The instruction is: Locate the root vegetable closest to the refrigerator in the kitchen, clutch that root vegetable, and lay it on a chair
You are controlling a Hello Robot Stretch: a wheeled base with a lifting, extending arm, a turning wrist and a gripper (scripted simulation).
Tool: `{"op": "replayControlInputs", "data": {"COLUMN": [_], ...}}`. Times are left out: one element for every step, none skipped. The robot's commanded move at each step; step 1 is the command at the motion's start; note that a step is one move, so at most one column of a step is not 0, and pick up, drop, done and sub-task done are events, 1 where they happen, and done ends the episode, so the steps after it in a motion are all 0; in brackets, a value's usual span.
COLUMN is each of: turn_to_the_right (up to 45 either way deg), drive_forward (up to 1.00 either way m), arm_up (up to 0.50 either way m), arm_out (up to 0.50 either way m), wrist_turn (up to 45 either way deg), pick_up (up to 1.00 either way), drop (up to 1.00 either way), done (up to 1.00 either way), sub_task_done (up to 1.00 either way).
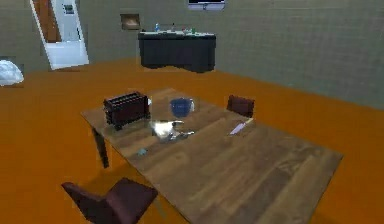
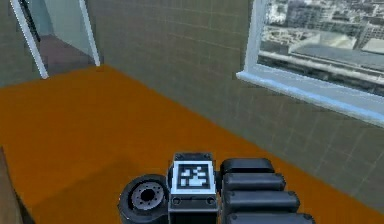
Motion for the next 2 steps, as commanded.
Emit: {"op": "replayControlInputs", "data": {"turn_to_the_right": [-27.0,0.0], "drive_forward": [0.0,0.5], "arm_up": [0.0,0.0], "arm_out": [0.0,0.0], "wrist_turn": [0.0,0.0], "pick_up": [0.0,0.0], "drop": [0.0,0.0], "done": [0.0,0.0], "sub_task_done": [0.0,0.0]}}
